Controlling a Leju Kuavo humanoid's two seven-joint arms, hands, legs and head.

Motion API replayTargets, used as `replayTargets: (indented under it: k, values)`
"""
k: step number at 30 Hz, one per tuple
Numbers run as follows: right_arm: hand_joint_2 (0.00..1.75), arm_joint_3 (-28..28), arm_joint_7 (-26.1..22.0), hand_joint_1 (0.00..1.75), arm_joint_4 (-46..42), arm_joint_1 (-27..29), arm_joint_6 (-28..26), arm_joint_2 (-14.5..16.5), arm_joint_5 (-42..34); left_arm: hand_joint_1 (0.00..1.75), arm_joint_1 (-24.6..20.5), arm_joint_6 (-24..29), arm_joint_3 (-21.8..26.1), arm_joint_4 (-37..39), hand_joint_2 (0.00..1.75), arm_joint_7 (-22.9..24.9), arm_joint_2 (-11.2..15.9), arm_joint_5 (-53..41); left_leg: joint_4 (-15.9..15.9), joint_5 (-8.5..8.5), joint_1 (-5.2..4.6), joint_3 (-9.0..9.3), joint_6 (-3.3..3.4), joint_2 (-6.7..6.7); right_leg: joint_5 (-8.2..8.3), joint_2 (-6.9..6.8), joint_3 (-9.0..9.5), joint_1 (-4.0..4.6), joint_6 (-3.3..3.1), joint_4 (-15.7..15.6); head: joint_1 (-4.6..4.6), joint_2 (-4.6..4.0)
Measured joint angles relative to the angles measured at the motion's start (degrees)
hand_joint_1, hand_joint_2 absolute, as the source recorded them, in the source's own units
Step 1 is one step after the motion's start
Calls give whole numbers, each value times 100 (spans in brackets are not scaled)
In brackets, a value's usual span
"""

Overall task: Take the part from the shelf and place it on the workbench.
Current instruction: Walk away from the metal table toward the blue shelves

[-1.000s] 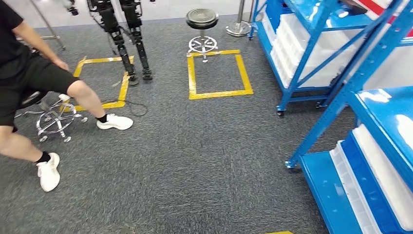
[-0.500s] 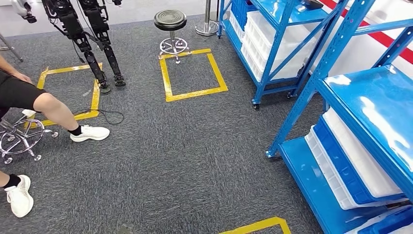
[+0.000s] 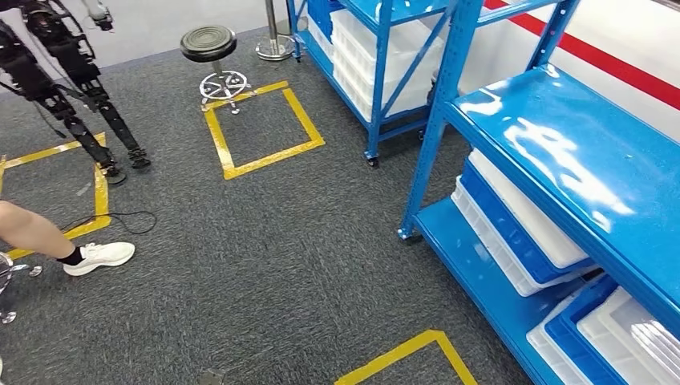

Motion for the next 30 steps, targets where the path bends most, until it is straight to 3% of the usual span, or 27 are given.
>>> replayTargets:
  k: [2,3,4,6,8,10,12,14,16,18,19,20,22,23,25,27,28,30]
  values:
    - [0,-2,4,0,0,-8,0,1,-2,0,25,-1,1,0,0,11,1,0,780,-362,2,-369,-1,-217,20,163,-18,36,-47,4,-9,0]
    - [0,-2,5,0,0,-6,0,1,-2,0,35,-1,1,0,0,16,1,1,1041,-419,2,-511,6,-246,24,254,-20,52,-53,6,-9,0]
    - [0,-2,6,0,0,0,0,1,-2,0,39,-1,2,0,0,18,1,1,1095,-356,2,-564,19,-259,27,344,-18,63,-57,8,-10,0]
    - [0,-2,7,0,0,13,0,-1,-2,0,35,-1,2,0,0,19,1,2,552,52,2,-357,63,-334,28,514,0,72,-56,9,-10,0]
    - [0,-2,7,0,0,11,0,7,-2,0,30,-1,2,0,0,19,4,1,-186,385,6,-34,112,-582,35,664,-1,84,-39,15,-6,0]
    - [0,-2,7,0,0,8,0,16,-2,0,23,-2,1,0,0,19,8,0,-471,453,-13,83,142,-700,59,779,-43,84,8,16,-5,0]
    - [0,-2,7,0,2,26,0,16,-2,0,12,-2,-1,0,0,19,4,-1,-530,500,-24,91,194,-565,85,844,-116,85,77,8,-6,0]
    - [0,-2,8,0,4,35,0,11,-3,0,4,-2,-2,0,0,19,-4,-1,-634,571,-9,115,278,-415,-32,615,-263,110,91,214,9,0]
    - [0,-2,9,0,4,23,0,9,-4,0,10,-4,-1,0,0,19,-7,-1,-686,604,-7,117,322,-242,-353,281,-578,111,56,857,42,0]
    - [0,-2,9,0,4,20,0,9,-4,0,22,-5,0,0,0,19,-5,-1,-683,603,-14,101,325,-56,-609,172,-902,73,87,1540,63,0]
    - [0,-2,9,0,4,24,0,8,-4,0,25,-6,0,0,0,19,-6,-1,-681,601,-15,96,319,27,-627,149,-945,47,134,1653,63,0]
    - [0,-2,10,0,4,31,0,3,-4,0,24,-7,0,0,0,21,-7,-1,-677,595,-10,96,308,106,-551,116,-852,19,200,1513,65,0]
    - [0,-2,13,0,4,36,0,-11,-3,0,20,-7,-1,0,0,26,-10,-2,-649,567,-4,108,260,243,-270,-83,-387,-31,321,693,70,0]
    - [0,-2,13,0,4,26,-1,-13,-3,0,19,-8,-1,-1,0,31,-10,-3,-625,540,-11,112,217,305,-149,-206,-165,-26,341,310,74,0]
    - [0,-3,13,0,4,8,-2,-9,-2,0,10,-10,-3,-2,0,38,-10,-5,-590,494,-34,136,130,407,-60,-319,-3,-1,283,-5,63,0]
    - [0,-4,14,0,4,13,-2,-14,-2,0,-9,-13,-14,-2,0,40,-14,-7,-596,470,-17,174,56,494,-45,-193,-31,8,188,8,52,0]
    - [0,-4,15,0,4,18,-2,-19,-1,0,-21,-12,-28,-2,0,40,-17,-7,-569,433,8,180,16,447,-36,-131,-32,-9,147,2,44,0]
    - [0,-6,34,0,4,15,-6,-22,-6,0,-27,-2,-57,-2,0,22,-18,-4,-208,155,44,50,-43,131,1,-7,-13,-45,50,-9,16,0]
